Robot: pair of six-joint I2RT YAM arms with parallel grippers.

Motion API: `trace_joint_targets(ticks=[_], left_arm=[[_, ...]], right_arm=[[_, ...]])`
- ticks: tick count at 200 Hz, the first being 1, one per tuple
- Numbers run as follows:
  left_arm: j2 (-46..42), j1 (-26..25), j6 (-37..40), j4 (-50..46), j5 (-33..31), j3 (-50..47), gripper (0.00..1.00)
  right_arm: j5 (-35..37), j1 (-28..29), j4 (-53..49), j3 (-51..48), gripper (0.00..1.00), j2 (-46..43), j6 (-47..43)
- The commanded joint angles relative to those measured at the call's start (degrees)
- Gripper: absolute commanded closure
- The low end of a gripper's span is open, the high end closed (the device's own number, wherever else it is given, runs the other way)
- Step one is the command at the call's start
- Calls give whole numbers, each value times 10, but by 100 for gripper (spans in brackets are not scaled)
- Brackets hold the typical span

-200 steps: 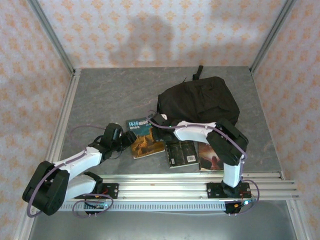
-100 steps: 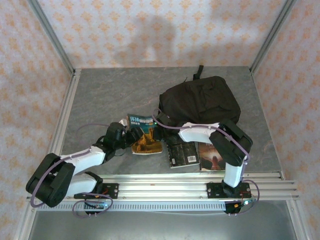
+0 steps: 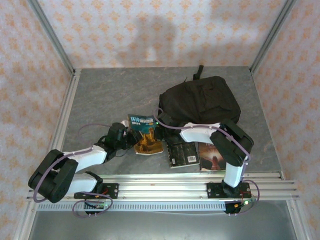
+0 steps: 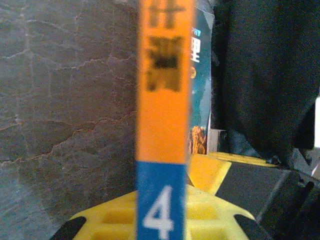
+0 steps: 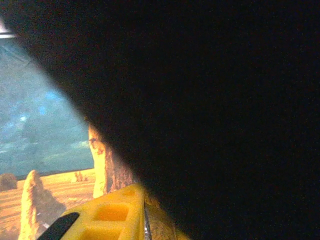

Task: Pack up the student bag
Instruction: Pick up the book from the bottom-center of the table.

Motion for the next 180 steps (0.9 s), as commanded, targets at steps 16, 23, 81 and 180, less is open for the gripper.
trace_joint_targets(ticks=[16,23,81,180], left_arm=[[-106,-18,45,-75,-4,41,96],[-136,-18,55,-103,-13,45,98],[-314,-18,90,-241,-28,85,100],[-391,-20,141,-280,5,120,100]], right_arm=[[0,3,-46,-23,75,-27,4],[4,0,-53,-23,71,-35,2],[23,-3,-125,4,19,-136,-44],[84,-16,-119,-61,12,-422,-131]])
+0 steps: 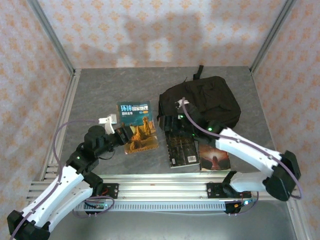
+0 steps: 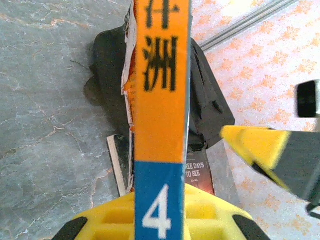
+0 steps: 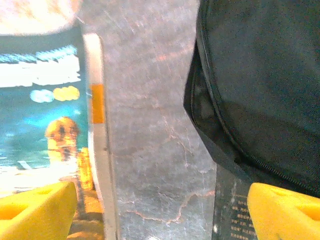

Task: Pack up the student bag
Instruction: Pick up the book from the bottom-center of the table, then rotate the book.

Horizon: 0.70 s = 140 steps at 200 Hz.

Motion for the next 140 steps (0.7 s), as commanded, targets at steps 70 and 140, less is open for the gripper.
trace_joint_targets(ticks=[70,140], left_arm=[[-5,-52,-3,175,113,28,100],[4,-70,-54,244,117,14,100]], right_arm=[[-182,-13,133,-45,0,-34,59],[-457,-67,470,-123,9,30,252]])
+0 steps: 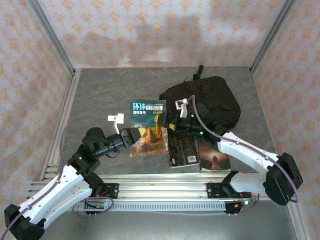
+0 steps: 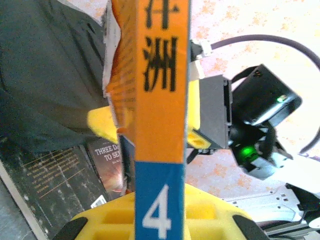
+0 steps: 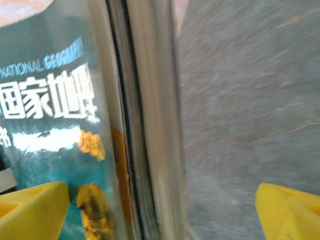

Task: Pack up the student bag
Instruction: Rotate the book.

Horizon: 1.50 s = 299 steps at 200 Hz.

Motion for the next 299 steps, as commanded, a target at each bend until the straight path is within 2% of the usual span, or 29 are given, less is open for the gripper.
trace_joint_targets(ticks=[1,30,60,78,103,111,129,140,153,165,182,194,226,258,299], left_arm=[[-4,-2,-18,85,10,12,100],[-2,-4,-17,80,7,12,100],[0,-3,-9,59,-8,11,100],[1,-3,-13,65,-10,6,100],[2,-3,-14,61,-8,5,100],[2,-3,-15,58,-11,5,100],[4,-2,-17,27,-31,9,99],[7,-2,-22,18,-37,11,86],[13,-2,-35,15,-44,13,62],[19,-2,-49,11,-54,15,42],[23,-2,-79,4,-83,11,27],[23,-2,-114,14,-111,-3,22],[23,-8,-233,129,-184,-73,12],[38,-48,-237,149,-234,-64,8],[99,-78,-258,185,-261,-53,5]], right_arm=[[-129,1,167,-15,9,7,74],[-130,1,191,-35,33,-16,82],[-99,-1,145,-42,67,-60,61],[-82,-4,136,-50,74,-68,60],[-76,-8,137,-57,76,-76,66],[-72,-8,136,-57,81,-78,67],[-47,-8,132,-58,100,-84,71],[2,-8,114,-61,100,-100,68],[92,-8,90,-74,100,-130,67],[163,-8,118,-104,100,-155,90],[229,-7,143,-125,100,-179,121],[260,-7,143,-126,100,-183,143],[339,-6,177,-141,100,-178,221],[382,-5,183,-142,100,-162,259],[391,-2,210,-146,100,-138,270]])
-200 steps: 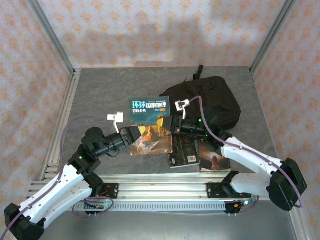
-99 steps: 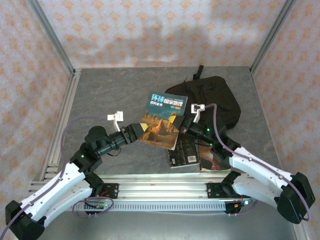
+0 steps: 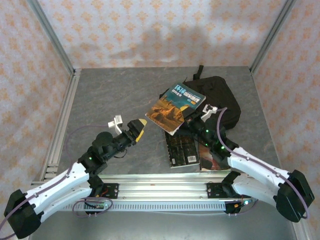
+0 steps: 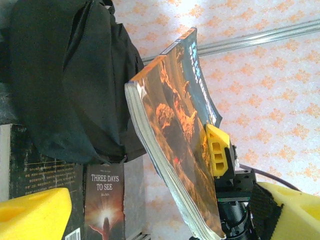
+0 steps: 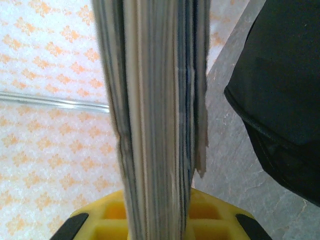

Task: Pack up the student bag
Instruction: Rotate the book.

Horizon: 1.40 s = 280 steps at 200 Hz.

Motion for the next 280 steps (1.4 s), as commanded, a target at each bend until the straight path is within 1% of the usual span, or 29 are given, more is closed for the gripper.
trace_joint_targets(ticks=[1,26,60,119,164,189,203,217,233,251,267,275,280], left_arm=[[34,-12,-27,60,-39,20,5],[91,-24,-40,95,-48,35,4],[154,-32,-44,130,-58,77,7],[249,-51,-66,195,-56,126,21],[278,-67,-79,220,-67,127,30],[278,-80,-73,218,-75,132,44],[275,-90,-67,216,-85,132,52],[275,-93,-61,215,-90,134,63],[274,-93,-60,220,-91,136,72],[271,-94,-53,220,-91,140,81],[265,-94,-41,211,-96,144,93],[261,-93,-37,204,-100,146,96],[259,-93,-34,198,-104,148,97]], right_arm=[[30,2,77,-4,100,4,22],[31,9,89,-6,100,8,22],[45,21,95,-10,100,7,16],[64,34,121,-17,100,9,31],[75,39,128,-21,100,5,33],[97,45,127,-29,100,3,38],[126,55,123,-37,100,0,39],[142,60,112,-39,100,-1,41],[150,66,103,-40,100,2,45],[154,72,95,-40,100,4,44],[162,73,81,-40,100,2,50],[167,76,70,-40,100,1,56],[170,78,64,-39,100,1,60]])
